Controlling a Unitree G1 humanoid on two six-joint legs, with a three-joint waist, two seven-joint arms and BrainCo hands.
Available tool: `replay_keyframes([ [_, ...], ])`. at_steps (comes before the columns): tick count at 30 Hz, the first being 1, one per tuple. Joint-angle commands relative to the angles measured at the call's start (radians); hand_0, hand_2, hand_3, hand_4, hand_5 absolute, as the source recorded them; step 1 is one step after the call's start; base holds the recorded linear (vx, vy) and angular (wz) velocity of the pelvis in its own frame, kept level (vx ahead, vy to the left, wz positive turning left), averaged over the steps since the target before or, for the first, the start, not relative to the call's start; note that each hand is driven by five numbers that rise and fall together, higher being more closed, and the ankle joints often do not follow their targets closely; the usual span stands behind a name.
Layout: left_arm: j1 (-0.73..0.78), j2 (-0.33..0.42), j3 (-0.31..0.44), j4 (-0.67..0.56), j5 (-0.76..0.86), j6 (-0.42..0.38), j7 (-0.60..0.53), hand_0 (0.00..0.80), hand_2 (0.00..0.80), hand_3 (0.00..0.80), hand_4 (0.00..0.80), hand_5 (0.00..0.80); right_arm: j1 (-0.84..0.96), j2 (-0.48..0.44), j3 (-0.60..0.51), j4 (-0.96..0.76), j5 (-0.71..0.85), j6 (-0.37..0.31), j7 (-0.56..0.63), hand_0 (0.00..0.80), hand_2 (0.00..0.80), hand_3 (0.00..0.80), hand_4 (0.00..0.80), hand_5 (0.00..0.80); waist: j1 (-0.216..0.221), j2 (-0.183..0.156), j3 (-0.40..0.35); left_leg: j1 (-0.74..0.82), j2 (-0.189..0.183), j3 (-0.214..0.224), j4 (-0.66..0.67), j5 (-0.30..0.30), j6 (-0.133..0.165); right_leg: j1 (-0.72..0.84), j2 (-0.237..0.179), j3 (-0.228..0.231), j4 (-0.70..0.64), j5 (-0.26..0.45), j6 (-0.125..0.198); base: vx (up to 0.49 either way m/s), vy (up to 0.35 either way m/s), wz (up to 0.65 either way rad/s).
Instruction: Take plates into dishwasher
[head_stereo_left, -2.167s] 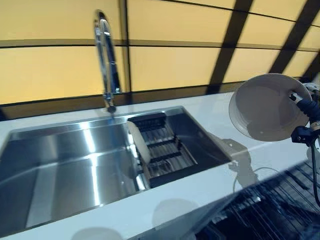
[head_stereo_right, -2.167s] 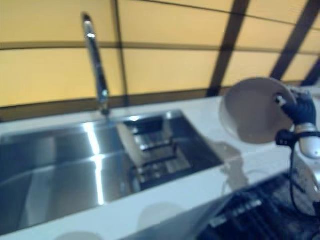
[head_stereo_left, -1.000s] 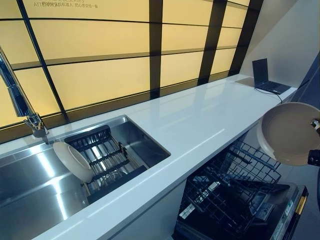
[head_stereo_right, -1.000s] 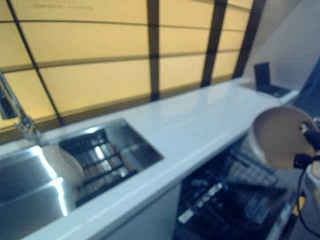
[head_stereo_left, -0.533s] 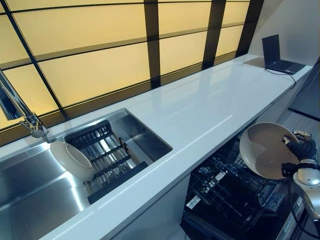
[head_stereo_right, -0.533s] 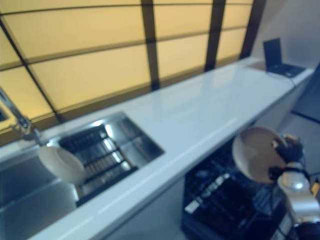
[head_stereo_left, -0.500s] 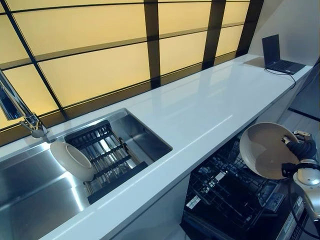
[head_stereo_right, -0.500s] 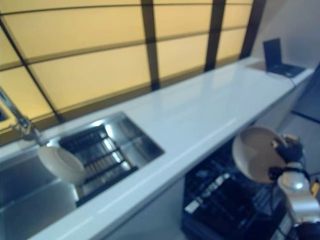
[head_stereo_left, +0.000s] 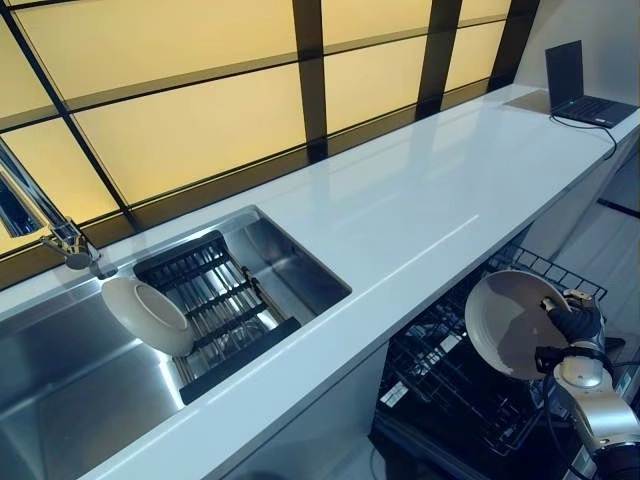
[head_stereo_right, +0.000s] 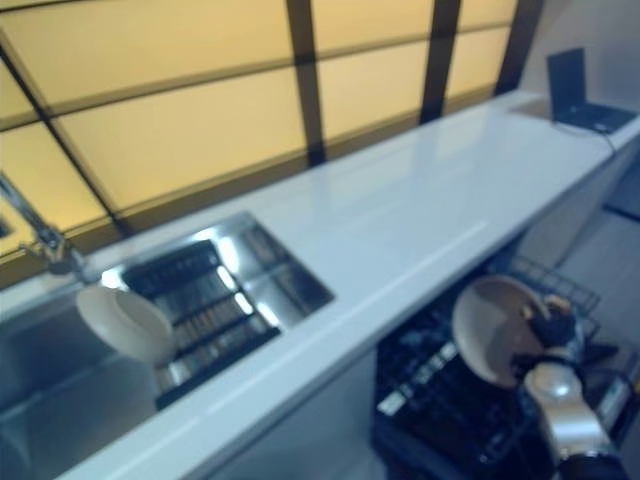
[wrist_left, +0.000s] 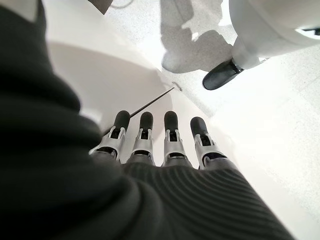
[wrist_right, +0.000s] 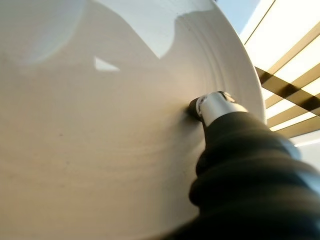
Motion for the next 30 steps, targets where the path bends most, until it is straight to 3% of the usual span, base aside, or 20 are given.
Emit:
replay_keyframes([
  [1,-0.052,0.036,-0.014,0.010,0.030,-0.025,0.018,0.000,0.000,0.000,0.000,0.000,-0.075,0.028,0.012,0.002,-0.062,-0.068,-0.039,0.800,0.800,0.800,0.800,0.800,0.012,-0.084,-0.030,-0.086,-0.015,-0.029,-0.033,0.096,-0.002,0.009,0.000,0.003,0.050,-0.068,-0.006,0.000,0.000,0.00],
  [17,-0.042,0.043,-0.008,-0.010,0.057,-0.018,0.004,0.000,0.000,0.000,0.000,0.000,-0.033,-0.015,0.047,0.064,-0.242,-0.080,-0.044,0.800,0.800,0.800,0.800,0.800,0.025,-0.080,-0.033,-0.089,-0.009,-0.030,-0.029,0.101,-0.007,0.016,-0.002,-0.015,0.054,-0.078,-0.006,0.000,-0.001,0.00],
  [30,-0.053,0.044,-0.010,-0.013,0.080,-0.006,-0.007,0.000,0.000,0.000,0.000,0.000,-0.009,0.051,0.113,0.149,-0.298,-0.110,-0.045,0.800,0.800,0.800,0.800,0.800,0.039,-0.081,-0.033,-0.089,-0.006,-0.032,-0.027,0.104,-0.007,0.026,-0.001,-0.026,0.049,-0.077,-0.005,0.000,-0.002,0.01],
])
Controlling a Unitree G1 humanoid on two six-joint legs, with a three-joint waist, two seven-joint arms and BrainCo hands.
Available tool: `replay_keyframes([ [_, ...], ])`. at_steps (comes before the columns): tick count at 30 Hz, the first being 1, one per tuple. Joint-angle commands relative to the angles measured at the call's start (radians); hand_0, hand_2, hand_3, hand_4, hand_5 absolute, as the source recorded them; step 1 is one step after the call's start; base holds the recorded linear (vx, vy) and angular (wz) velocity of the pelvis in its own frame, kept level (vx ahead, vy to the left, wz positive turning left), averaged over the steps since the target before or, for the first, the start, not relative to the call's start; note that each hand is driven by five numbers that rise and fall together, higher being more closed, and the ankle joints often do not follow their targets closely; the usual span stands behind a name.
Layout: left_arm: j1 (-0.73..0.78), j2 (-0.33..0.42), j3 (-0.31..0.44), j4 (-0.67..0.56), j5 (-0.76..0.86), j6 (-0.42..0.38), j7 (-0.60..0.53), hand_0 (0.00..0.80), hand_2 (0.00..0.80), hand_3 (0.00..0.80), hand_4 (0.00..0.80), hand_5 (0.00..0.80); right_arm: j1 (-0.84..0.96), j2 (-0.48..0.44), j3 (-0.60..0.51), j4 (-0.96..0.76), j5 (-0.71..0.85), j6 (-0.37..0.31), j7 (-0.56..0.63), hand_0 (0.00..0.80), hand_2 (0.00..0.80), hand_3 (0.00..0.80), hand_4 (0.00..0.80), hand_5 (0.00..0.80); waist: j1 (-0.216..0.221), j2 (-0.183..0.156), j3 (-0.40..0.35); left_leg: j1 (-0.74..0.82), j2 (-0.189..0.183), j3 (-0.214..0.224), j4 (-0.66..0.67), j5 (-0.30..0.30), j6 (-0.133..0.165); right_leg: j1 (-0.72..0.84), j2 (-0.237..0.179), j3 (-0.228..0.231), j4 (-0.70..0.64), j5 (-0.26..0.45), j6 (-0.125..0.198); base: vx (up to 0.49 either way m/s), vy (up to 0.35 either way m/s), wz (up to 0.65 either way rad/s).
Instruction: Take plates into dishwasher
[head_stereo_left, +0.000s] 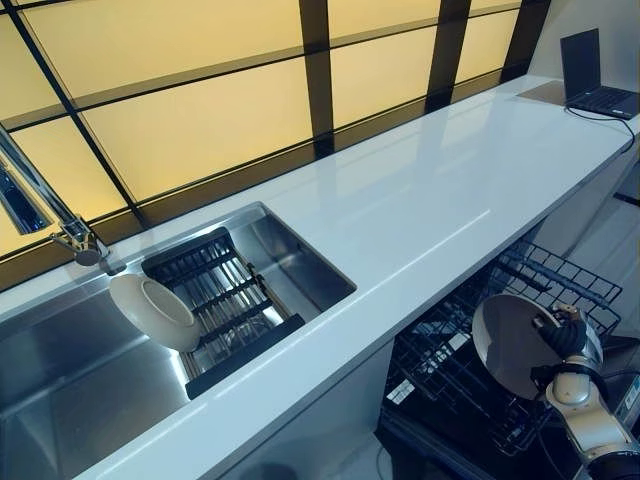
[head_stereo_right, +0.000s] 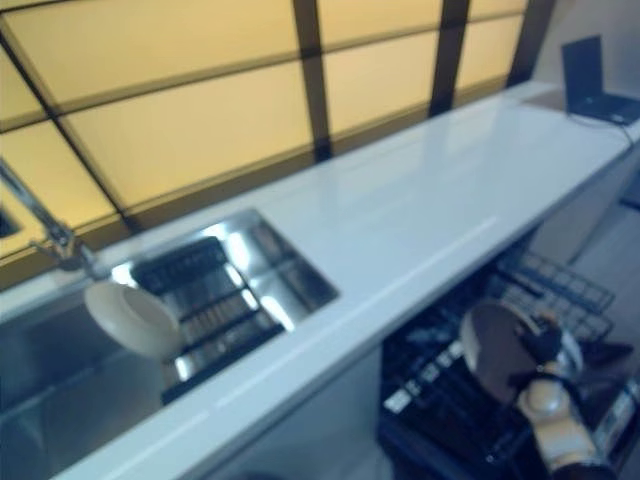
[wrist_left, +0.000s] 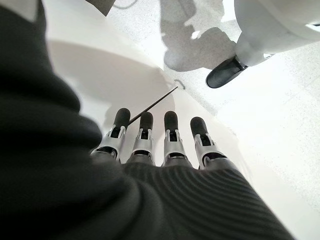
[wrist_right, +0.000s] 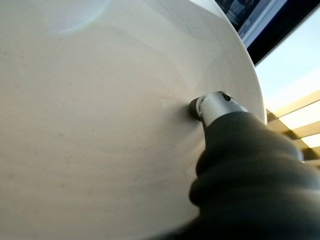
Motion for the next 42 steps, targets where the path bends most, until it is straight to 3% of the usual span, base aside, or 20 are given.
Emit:
replay_keyframes([
  [1,-0.040,0.048,-0.010,0.018,0.038,-0.007,-0.002,0.000,0.000,0.000,0.000,0.000,-0.030,0.039,0.042,0.014,-0.054,-0.060,-0.031,0.800,0.800,0.800,0.800,0.800,0.014,-0.090,-0.039,-0.078,-0.008,-0.013,-0.032,0.099,-0.014,0.024,-0.001,-0.010,0.049,-0.077,-0.004,0.000,0.000,0.00],
  [18,-0.044,0.049,-0.025,0.006,0.072,0.001,-0.024,0.000,0.000,0.000,0.000,0.000,-0.034,0.074,0.146,0.152,-0.135,-0.045,-0.028,0.800,0.800,0.800,0.800,0.800,0.041,-0.089,-0.039,-0.078,-0.003,-0.026,-0.027,0.099,-0.014,0.036,-0.002,-0.029,0.056,-0.086,-0.006,0.007,-0.006,0.01],
  [42,-0.056,0.071,-0.034,0.009,0.083,0.002,-0.043,0.000,0.000,0.000,0.000,0.000,-0.061,0.094,0.212,0.353,-0.197,-0.009,-0.027,0.800,0.800,0.800,0.800,0.800,0.071,-0.089,-0.027,-0.095,0.002,-0.049,-0.024,0.111,-0.013,0.036,0.001,-0.037,0.061,-0.086,-0.006,-0.001,-0.001,0.00],
])
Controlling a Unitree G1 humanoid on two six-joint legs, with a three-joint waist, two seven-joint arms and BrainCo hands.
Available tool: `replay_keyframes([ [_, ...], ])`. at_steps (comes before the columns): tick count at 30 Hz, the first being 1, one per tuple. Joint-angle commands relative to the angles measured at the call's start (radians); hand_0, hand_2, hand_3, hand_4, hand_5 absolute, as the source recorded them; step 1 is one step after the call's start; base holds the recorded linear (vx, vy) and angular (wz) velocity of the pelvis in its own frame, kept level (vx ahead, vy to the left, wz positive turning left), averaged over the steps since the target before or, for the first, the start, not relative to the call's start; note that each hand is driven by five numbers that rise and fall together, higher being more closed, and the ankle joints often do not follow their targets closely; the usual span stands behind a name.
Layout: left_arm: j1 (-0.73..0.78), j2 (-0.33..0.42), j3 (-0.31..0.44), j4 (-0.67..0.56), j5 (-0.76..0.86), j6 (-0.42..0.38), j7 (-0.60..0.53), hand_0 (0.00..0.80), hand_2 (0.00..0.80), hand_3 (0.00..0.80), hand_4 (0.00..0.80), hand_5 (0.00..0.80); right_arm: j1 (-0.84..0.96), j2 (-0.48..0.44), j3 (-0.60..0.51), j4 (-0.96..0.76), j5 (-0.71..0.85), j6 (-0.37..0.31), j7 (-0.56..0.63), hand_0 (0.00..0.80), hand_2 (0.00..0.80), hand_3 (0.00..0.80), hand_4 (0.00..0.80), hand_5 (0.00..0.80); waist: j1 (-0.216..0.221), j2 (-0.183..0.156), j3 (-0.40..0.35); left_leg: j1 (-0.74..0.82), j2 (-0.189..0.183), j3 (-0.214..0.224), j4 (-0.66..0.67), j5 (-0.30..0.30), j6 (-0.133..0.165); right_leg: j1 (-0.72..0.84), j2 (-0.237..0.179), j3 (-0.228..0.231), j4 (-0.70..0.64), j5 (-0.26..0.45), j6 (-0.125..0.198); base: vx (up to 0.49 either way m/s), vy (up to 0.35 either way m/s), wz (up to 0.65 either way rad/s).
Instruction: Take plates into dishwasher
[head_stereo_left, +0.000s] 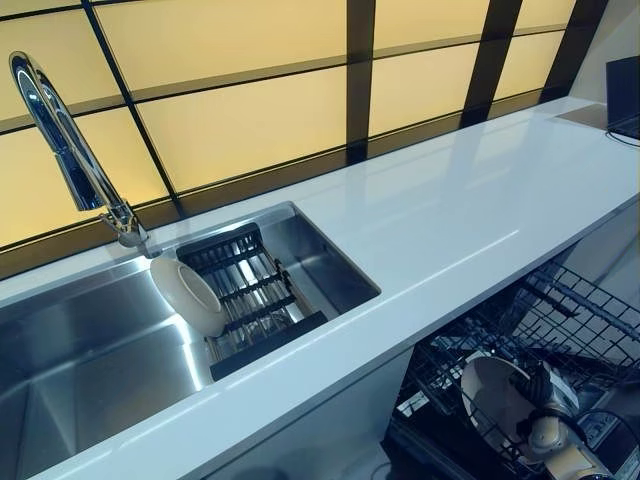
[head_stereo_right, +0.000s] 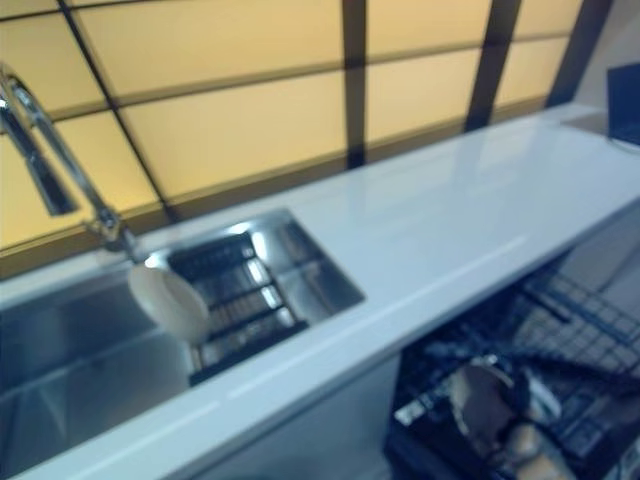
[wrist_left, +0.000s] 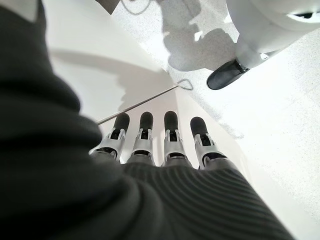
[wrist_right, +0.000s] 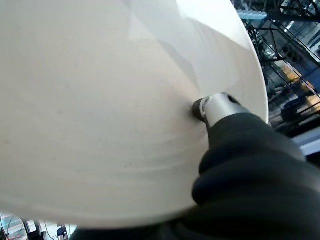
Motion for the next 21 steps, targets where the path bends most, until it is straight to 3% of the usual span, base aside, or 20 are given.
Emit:
replay_keyframes([
  [1,-0.053,0.039,-0.034,0.035,0.038,-0.009,-0.011,0.000,0.000,0.000,0.000,0.000,-0.061,0.017,0.038,0.058,-0.044,-0.007,-0.035,0.800,0.800,0.800,0.800,0.800,0.012,-0.057,-0.026,-0.107,-0.001,-0.022,-0.027,0.105,-0.006,0.007,0.001,-0.010,0.061,-0.084,-0.002,0.000,0.000,0.00],
  [21,-0.051,0.013,-0.028,0.031,0.038,-0.010,0.003,0.000,0.000,0.000,0.000,0.000,0.004,0.114,0.104,-0.061,-0.001,-0.035,-0.016,0.800,0.800,0.800,0.800,0.800,0.003,-0.060,-0.023,-0.107,-0.001,-0.021,-0.026,0.107,-0.004,0.011,0.002,-0.001,0.061,-0.086,-0.005,0.000,0.000,0.00],
])
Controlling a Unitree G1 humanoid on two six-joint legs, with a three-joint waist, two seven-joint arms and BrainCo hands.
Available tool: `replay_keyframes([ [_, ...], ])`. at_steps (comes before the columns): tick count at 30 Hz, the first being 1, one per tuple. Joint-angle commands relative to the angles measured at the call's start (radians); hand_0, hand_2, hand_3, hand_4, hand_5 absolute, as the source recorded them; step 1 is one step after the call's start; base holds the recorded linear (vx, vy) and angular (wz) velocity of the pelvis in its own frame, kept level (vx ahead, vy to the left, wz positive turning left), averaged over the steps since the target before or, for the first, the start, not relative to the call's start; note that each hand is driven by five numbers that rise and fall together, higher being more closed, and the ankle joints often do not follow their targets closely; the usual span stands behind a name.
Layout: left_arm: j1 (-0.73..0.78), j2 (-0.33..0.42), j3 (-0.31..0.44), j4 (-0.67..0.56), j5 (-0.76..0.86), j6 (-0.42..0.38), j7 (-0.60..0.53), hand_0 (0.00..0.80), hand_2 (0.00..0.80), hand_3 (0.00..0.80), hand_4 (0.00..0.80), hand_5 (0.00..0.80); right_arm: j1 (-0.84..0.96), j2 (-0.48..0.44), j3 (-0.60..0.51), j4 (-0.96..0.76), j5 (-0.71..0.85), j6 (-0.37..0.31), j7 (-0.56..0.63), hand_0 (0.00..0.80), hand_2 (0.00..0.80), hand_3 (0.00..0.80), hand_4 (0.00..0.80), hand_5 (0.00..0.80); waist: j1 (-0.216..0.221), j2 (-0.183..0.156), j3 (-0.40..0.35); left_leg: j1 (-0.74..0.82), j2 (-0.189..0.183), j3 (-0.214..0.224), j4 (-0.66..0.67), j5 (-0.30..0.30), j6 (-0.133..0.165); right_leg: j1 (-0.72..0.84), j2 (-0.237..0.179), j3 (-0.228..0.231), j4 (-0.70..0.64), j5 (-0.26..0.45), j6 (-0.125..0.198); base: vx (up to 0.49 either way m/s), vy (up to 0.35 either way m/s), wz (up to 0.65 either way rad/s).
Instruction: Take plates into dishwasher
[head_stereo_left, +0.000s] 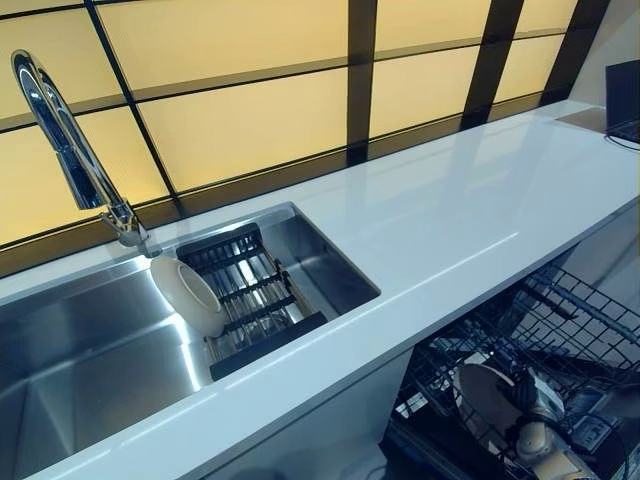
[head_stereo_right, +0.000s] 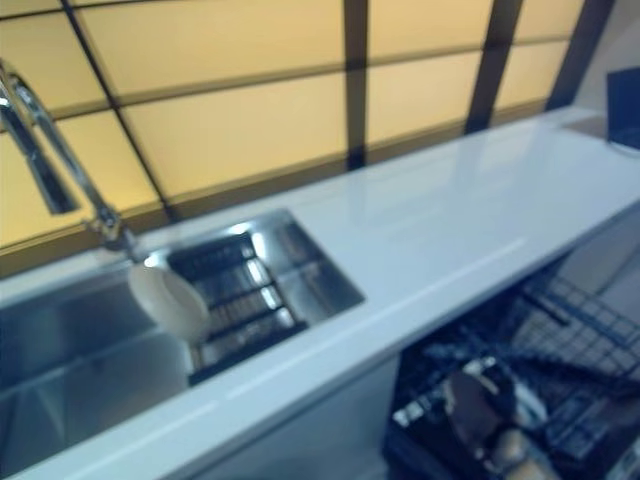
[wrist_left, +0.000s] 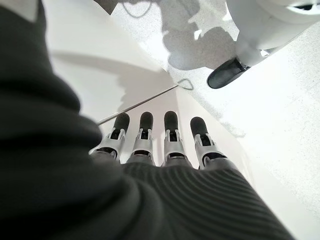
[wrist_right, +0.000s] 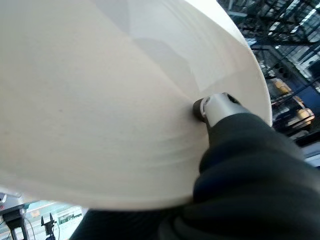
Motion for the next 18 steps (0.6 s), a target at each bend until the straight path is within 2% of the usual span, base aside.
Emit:
replay_keyframes([
  [1,-0.053,0.004,-0.026,0.032,0.027,-0.010,0.005,0.000,0.000,0.000,0.000,0.000,0.006,0.071,0.072,-0.038,0.018,-0.036,-0.007,0.800,0.800,0.800,0.800,0.800,0.005,-0.054,-0.020,-0.109,-0.004,-0.019,-0.027,0.106,-0.003,0.008,0.001,-0.001,0.060,-0.085,-0.004,0.000,0.000,0.00],
  [7,-0.053,-0.008,-0.020,0.038,0.025,-0.013,0.015,0.000,0.000,0.000,0.000,0.000,0.022,0.107,0.091,-0.066,0.052,-0.072,0.010,0.800,0.800,0.800,0.800,0.800,-0.001,-0.050,-0.017,-0.107,-0.005,-0.013,-0.030,0.107,-0.004,0.008,-0.002,0.000,0.059,-0.084,-0.003,0.000,0.000,0.00],
  [18,-0.042,-0.021,-0.009,0.036,0.026,-0.011,0.024,0.000,0.000,0.000,0.000,0.000,0.076,0.145,0.130,-0.145,0.039,-0.072,0.029,0.800,0.800,0.800,0.800,0.800,-0.013,-0.051,-0.022,-0.100,-0.007,0.000,-0.034,0.106,-0.004,0.014,-0.003,0.004,0.047,-0.079,-0.002,0.000,0.000,0.00],
])
